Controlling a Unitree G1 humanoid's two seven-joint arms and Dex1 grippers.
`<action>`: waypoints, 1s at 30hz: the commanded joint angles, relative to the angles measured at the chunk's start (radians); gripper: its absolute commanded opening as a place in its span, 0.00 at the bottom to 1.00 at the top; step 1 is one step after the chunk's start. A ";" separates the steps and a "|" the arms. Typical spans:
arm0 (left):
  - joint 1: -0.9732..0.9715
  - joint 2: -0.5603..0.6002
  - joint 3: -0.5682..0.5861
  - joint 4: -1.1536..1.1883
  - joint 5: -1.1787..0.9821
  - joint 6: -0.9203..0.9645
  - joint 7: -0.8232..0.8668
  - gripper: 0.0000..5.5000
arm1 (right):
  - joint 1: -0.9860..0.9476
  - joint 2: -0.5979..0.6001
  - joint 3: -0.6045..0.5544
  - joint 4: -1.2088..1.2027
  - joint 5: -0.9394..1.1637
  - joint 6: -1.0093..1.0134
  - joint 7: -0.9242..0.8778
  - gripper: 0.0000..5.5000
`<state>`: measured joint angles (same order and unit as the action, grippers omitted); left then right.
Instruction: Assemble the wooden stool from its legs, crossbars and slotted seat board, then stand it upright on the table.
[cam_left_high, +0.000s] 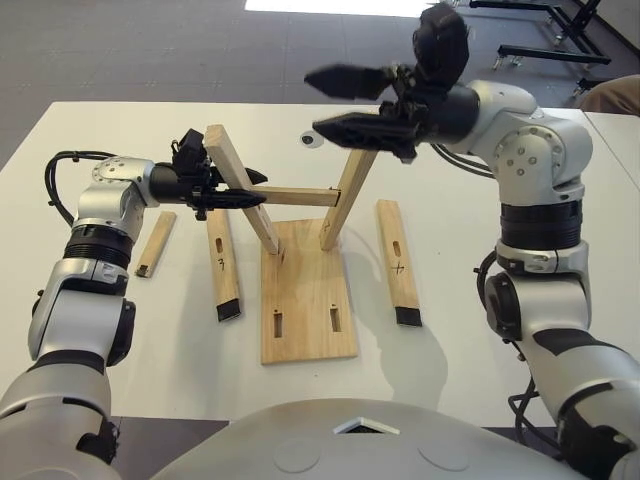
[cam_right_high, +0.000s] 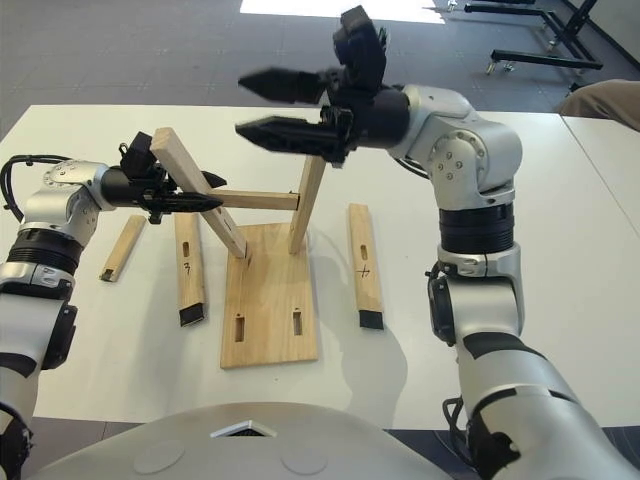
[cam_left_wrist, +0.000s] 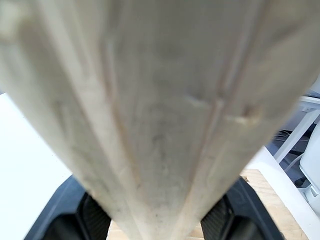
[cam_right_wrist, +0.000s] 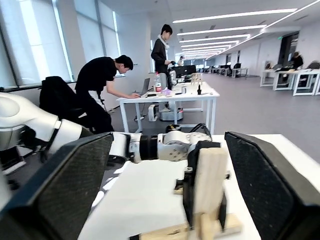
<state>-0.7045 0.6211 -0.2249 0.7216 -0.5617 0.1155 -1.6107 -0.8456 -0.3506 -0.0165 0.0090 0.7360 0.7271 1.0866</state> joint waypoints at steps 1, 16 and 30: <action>0.066 0.008 -0.052 0.001 0.054 0.014 -0.003 0.37 | 0.028 0.019 0.105 -0.134 -0.237 -0.205 -0.158 0.74; 0.066 0.028 -0.055 -0.018 0.047 0.036 -0.004 0.37 | 0.257 0.017 0.458 -0.242 -0.857 -0.608 -0.435 0.74; 0.062 0.031 -0.064 -0.021 0.049 0.035 -0.004 0.37 | 0.282 -0.055 0.607 -0.110 -1.175 -0.582 -0.358 0.74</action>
<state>-0.6871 0.6473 -0.2417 0.6814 -0.5754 0.1334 -1.6054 -0.5906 -0.3604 0.5434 -0.1368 -0.3986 0.0885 0.6407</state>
